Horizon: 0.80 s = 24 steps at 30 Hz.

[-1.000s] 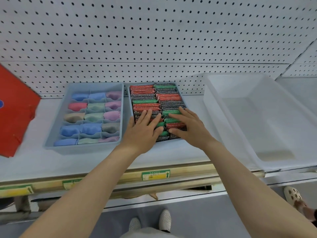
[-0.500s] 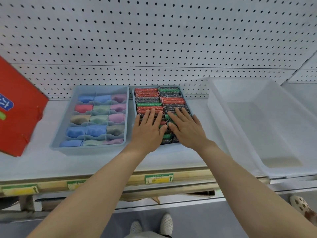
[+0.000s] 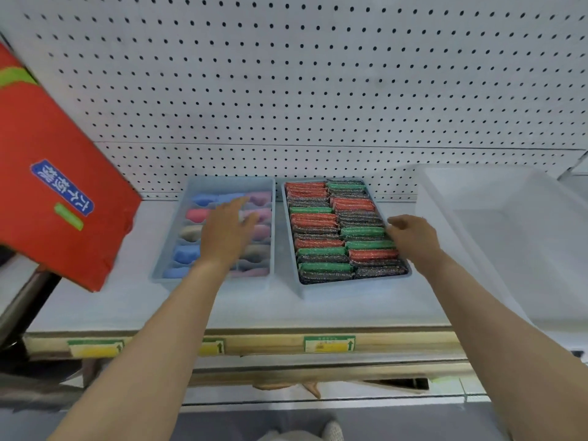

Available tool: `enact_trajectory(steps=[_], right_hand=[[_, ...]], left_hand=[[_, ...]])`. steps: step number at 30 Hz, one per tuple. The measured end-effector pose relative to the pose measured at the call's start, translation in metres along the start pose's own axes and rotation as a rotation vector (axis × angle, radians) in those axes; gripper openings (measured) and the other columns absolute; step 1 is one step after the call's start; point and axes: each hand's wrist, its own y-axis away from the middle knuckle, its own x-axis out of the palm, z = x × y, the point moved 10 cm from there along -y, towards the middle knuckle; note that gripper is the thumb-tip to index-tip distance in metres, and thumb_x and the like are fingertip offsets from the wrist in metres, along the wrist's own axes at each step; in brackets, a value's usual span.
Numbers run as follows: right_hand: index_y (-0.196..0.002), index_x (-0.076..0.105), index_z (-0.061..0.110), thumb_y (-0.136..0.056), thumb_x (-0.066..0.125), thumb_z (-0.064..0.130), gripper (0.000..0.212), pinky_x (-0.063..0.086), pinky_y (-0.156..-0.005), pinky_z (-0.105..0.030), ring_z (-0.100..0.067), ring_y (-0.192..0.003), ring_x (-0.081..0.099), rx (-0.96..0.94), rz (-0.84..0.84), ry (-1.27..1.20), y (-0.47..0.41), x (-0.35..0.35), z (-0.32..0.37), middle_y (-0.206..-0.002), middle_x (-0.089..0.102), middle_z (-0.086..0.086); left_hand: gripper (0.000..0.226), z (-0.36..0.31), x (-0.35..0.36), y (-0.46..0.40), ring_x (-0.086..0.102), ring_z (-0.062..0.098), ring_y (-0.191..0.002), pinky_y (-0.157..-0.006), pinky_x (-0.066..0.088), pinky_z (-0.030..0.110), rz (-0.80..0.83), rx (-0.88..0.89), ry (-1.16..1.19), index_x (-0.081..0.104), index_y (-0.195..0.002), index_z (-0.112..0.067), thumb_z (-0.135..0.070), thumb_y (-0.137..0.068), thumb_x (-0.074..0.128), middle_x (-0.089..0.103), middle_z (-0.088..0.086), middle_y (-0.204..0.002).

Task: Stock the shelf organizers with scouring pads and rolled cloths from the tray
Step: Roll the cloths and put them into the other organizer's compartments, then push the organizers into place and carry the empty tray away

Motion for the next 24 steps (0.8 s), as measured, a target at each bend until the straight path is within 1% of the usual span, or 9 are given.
enact_trajectory(steps=[3,5,7,10,14,16,19,22,24], right_hand=[[-0.117,0.07,0.005,-0.093,0.064,0.018,0.028,0.052,-0.094,-0.038,-0.025,-0.089,0.064,0.178,0.047,-0.191,0.001,0.009,-0.024,-0.101,0.069,-0.011],[-0.117,0.069,0.004,-0.092,0.066,0.015,0.027,0.052,-0.086,-0.035,-0.025,-0.084,0.064,0.22,0.035,-0.294,0.003,0.011,-0.029,-0.097,0.067,-0.009],[-0.111,0.07,0.004,-0.092,0.066,0.01,0.02,0.054,-0.076,-0.033,-0.027,-0.08,0.065,0.265,0.025,-0.401,0.006,0.013,-0.031,-0.093,0.068,-0.01],[-0.101,0.07,0.009,-0.09,0.066,0.002,0.013,0.048,-0.06,-0.026,-0.021,-0.069,0.062,0.325,0.003,-0.469,0.01,0.016,-0.031,-0.083,0.065,-0.006],[-0.098,0.075,0.008,-0.086,0.071,0.004,0.013,0.052,-0.071,-0.035,-0.025,-0.071,0.059,0.335,0.006,-0.423,0.007,0.026,-0.029,-0.08,0.067,-0.008],[-0.096,0.076,0.008,-0.084,0.073,0.004,0.013,0.054,-0.078,-0.042,-0.028,-0.073,0.059,0.347,0.004,-0.421,0.007,0.031,-0.027,-0.083,0.069,-0.01],[-0.093,0.076,0.009,-0.082,0.074,0.003,0.012,0.056,-0.079,-0.044,-0.028,-0.071,0.06,0.358,0.005,-0.423,0.007,0.037,-0.025,-0.087,0.07,-0.014],[-0.082,0.076,0.014,-0.081,0.074,0.002,0.012,0.056,-0.088,-0.053,-0.03,-0.077,0.064,0.374,0.018,-0.446,0.009,0.045,-0.024,-0.091,0.072,-0.017],[-0.084,0.076,0.014,-0.081,0.074,0.003,0.011,0.054,-0.091,-0.054,-0.031,-0.079,0.064,0.384,0.026,-0.471,0.01,0.049,-0.022,-0.089,0.073,-0.017]], left_hand=[[0.039,0.082,-0.052,0.002,0.059,0.039,-0.106,-0.091,0.041,0.043,-0.155,-0.176,-0.106,0.065,-0.123,-0.018,-0.04,-0.092,0.056,0.07,0.016,-0.112],[0.043,0.126,-0.069,0.01,0.059,0.04,-0.109,-0.094,0.043,0.044,-0.162,-0.328,-0.098,0.064,-0.126,-0.016,-0.041,-0.091,0.06,0.069,0.018,-0.115],[0.045,0.158,-0.069,0.019,0.059,0.037,-0.115,-0.1,0.043,0.043,-0.128,-0.438,-0.016,0.063,-0.129,-0.01,-0.035,-0.092,0.065,0.067,0.018,-0.12],[0.038,0.185,-0.059,0.028,0.062,0.033,-0.111,-0.1,0.048,0.047,-0.116,-0.544,0.297,0.068,-0.121,-0.005,-0.026,-0.088,0.071,0.067,0.015,-0.122],[0.009,0.189,-0.05,0.034,0.063,0.027,-0.092,-0.086,0.051,0.042,-0.111,-0.583,0.563,0.072,-0.095,-0.014,-0.013,-0.086,0.072,0.07,0.013,-0.098],[0.01,0.188,-0.052,0.035,0.063,0.027,-0.089,-0.085,0.052,0.043,-0.139,-0.589,0.611,0.071,-0.091,-0.017,-0.009,-0.085,0.073,0.069,0.012,-0.094],[0.016,0.19,-0.056,0.038,0.062,0.026,-0.09,-0.09,0.052,0.043,-0.188,-0.621,0.635,0.072,-0.099,-0.014,-0.006,-0.085,0.071,0.069,0.01,-0.096],[0.023,0.192,-0.061,0.04,0.063,0.025,-0.092,-0.092,0.053,0.041,-0.214,-0.63,0.625,0.073,-0.109,-0.009,-0.006,-0.086,0.07,0.069,0.008,-0.099],[0.023,0.193,-0.066,0.04,0.062,0.024,-0.092,-0.091,0.052,0.038,-0.217,-0.625,0.613,0.072,-0.11,-0.008,-0.007,-0.087,0.068,0.069,0.006,-0.099]])
